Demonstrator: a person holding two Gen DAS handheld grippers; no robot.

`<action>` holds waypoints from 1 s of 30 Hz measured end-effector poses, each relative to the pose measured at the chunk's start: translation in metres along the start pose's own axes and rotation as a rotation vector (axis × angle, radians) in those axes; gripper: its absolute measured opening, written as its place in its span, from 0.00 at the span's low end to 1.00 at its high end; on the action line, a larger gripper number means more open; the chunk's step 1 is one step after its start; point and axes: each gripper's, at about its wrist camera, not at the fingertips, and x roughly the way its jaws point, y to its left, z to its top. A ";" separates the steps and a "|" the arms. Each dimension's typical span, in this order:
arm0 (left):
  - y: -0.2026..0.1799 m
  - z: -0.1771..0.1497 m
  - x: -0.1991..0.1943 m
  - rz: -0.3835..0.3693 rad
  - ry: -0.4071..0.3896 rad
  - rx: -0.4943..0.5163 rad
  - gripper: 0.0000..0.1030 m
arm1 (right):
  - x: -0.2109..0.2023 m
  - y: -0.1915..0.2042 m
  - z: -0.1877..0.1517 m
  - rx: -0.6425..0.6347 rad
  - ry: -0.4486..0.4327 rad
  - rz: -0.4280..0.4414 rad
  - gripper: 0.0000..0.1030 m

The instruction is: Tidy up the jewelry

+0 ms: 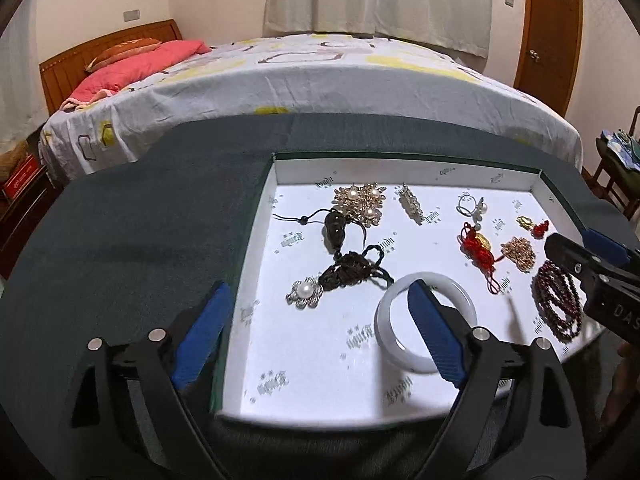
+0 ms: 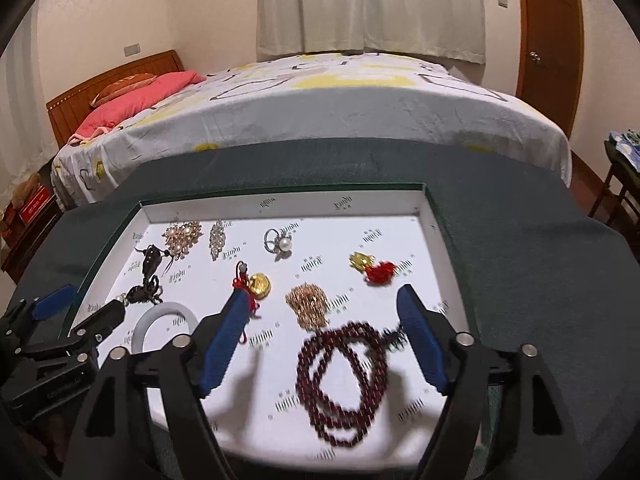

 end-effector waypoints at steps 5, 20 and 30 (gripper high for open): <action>-0.002 -0.007 -0.027 0.010 -0.026 0.011 0.89 | -0.026 0.001 -0.014 0.001 -0.003 -0.012 0.73; 0.011 -0.043 -0.127 0.022 -0.104 -0.002 0.91 | -0.127 -0.006 -0.058 0.011 -0.058 -0.054 0.78; 0.010 -0.057 -0.195 0.027 -0.177 0.001 0.91 | -0.198 -0.001 -0.067 0.000 -0.143 -0.047 0.79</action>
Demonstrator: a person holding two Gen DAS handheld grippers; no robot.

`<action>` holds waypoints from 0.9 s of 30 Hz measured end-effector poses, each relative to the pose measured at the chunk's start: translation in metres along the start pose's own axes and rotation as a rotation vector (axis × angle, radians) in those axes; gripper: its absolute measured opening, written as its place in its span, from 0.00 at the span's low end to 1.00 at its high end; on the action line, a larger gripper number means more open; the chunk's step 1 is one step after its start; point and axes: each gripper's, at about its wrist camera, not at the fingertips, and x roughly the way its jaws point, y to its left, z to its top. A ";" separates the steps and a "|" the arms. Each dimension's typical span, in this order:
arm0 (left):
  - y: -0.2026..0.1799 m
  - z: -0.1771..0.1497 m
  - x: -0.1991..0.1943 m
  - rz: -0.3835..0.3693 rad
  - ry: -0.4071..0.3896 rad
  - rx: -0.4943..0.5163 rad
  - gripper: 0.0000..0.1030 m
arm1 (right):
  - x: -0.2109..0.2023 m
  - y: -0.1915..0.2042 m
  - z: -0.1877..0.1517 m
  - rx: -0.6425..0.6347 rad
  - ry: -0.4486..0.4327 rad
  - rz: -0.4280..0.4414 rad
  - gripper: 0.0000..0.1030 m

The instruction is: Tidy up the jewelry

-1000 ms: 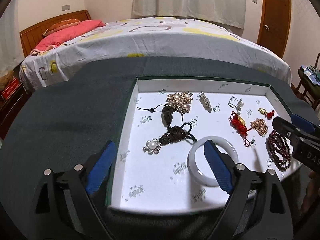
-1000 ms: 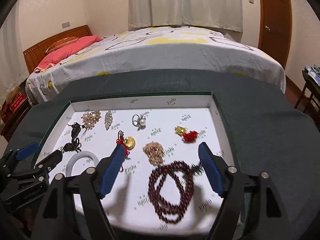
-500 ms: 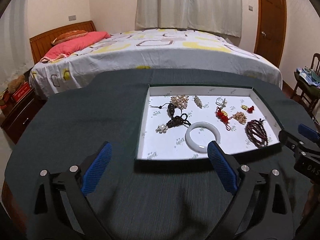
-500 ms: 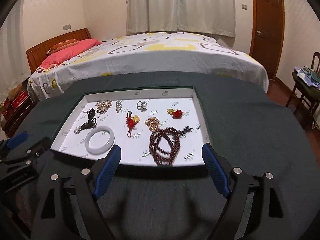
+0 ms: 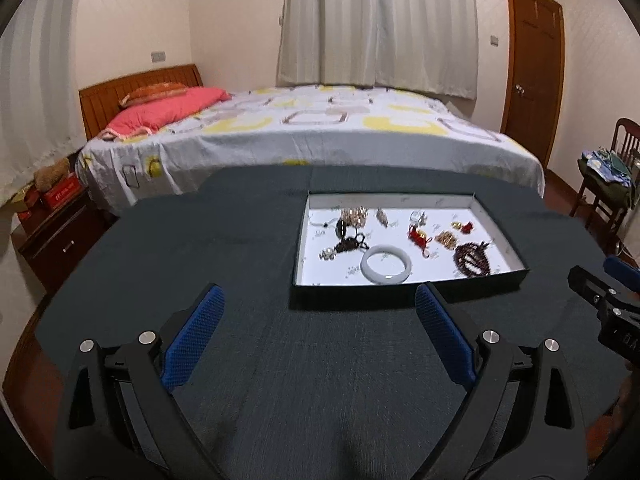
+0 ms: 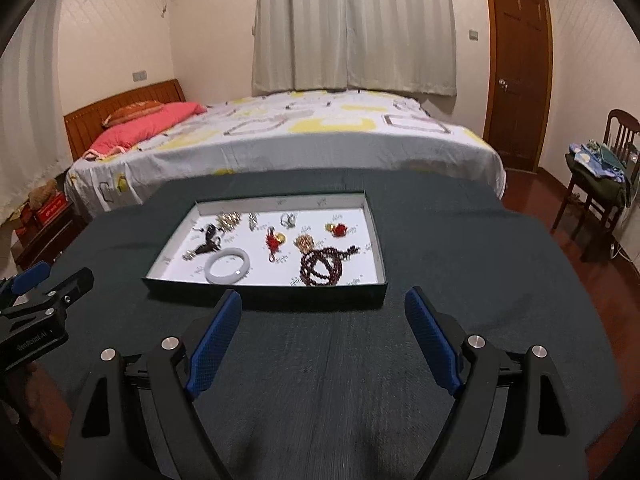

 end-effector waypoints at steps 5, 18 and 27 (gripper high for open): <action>0.005 0.005 -0.034 0.003 -0.053 -0.020 0.91 | -0.035 0.003 0.004 -0.012 -0.051 0.000 0.79; 0.011 0.006 -0.083 -0.002 -0.132 -0.056 0.92 | -0.092 0.007 0.002 -0.023 -0.136 0.000 0.81; 0.010 0.005 -0.094 -0.004 -0.154 -0.057 0.92 | -0.104 0.003 0.001 -0.010 -0.167 -0.011 0.81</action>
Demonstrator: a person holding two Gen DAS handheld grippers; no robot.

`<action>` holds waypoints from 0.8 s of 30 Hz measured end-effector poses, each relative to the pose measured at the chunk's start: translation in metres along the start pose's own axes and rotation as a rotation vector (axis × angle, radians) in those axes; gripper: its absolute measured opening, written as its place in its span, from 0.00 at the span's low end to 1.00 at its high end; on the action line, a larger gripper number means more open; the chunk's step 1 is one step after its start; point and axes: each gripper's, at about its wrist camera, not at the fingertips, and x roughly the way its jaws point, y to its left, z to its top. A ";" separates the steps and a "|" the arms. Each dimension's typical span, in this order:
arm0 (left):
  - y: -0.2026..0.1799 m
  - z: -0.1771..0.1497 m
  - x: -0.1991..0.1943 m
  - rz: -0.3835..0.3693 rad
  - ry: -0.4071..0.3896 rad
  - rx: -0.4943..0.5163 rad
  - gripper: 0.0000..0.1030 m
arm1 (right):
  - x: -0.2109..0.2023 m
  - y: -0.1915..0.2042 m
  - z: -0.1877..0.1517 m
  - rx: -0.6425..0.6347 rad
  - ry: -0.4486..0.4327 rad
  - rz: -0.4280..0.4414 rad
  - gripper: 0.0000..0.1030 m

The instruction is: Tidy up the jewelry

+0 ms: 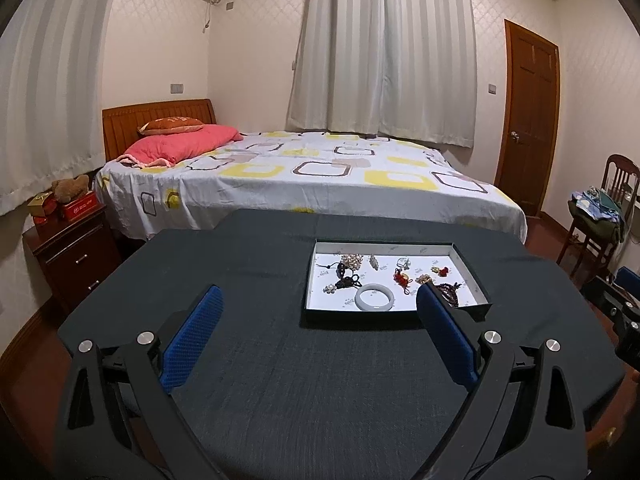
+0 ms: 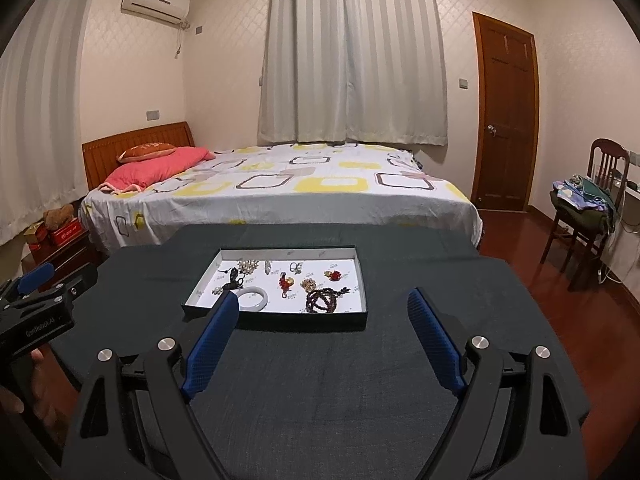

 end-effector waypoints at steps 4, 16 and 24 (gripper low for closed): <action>-0.001 0.000 -0.002 -0.003 -0.005 0.000 0.92 | -0.003 0.001 0.000 -0.004 -0.008 -0.003 0.81; -0.004 -0.002 -0.004 -0.009 -0.002 0.005 0.92 | -0.002 0.003 0.000 -0.001 -0.013 -0.003 0.81; -0.003 -0.002 -0.004 -0.009 -0.003 0.007 0.92 | -0.003 0.004 -0.001 -0.004 -0.013 -0.003 0.81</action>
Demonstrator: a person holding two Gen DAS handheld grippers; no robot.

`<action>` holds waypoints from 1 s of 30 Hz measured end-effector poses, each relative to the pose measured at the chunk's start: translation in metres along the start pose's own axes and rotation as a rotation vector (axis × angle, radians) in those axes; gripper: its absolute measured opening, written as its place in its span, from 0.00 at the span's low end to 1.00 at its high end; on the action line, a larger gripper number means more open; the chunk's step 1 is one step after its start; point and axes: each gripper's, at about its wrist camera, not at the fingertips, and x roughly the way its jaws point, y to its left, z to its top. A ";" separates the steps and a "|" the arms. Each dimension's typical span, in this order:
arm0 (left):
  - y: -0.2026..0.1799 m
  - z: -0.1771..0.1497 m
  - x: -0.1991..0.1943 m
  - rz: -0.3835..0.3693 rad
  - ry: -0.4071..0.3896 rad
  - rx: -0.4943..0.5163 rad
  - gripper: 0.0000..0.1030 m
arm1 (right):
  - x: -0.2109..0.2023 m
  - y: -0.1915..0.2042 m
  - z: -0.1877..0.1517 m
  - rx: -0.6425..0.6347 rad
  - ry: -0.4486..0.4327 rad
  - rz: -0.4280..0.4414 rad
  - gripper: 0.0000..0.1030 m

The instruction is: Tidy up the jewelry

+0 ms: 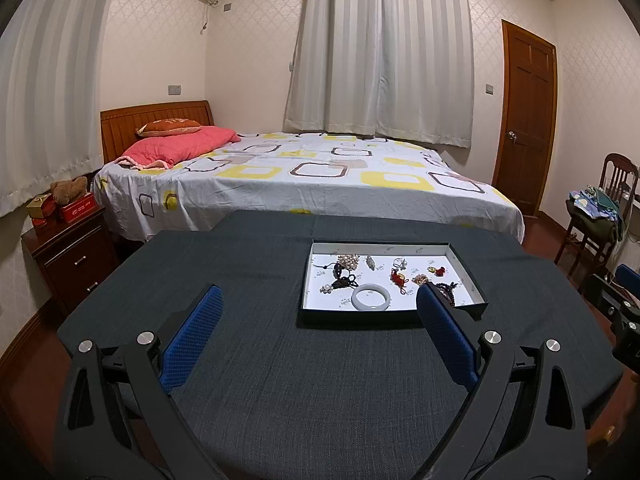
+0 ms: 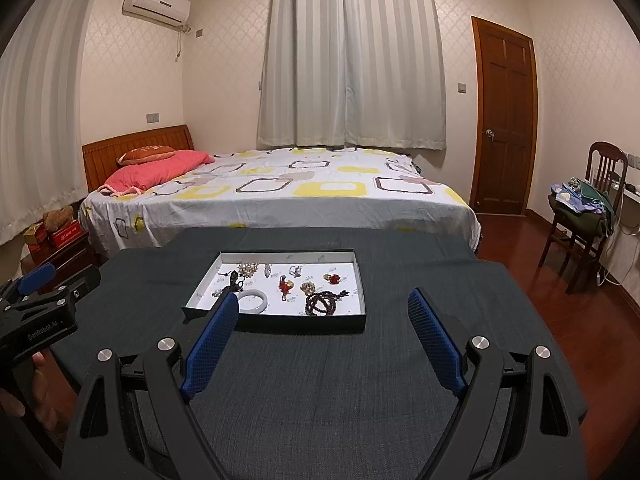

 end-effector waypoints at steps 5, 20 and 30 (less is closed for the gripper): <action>0.000 -0.001 -0.001 0.002 -0.003 -0.005 0.92 | 0.000 0.000 0.000 -0.001 0.000 0.001 0.81; 0.007 0.003 -0.001 0.002 -0.006 -0.010 0.93 | 0.000 0.000 0.000 -0.001 0.001 0.001 0.81; 0.006 0.002 0.000 0.011 -0.003 -0.021 0.96 | 0.000 0.000 -0.001 -0.001 0.002 0.002 0.81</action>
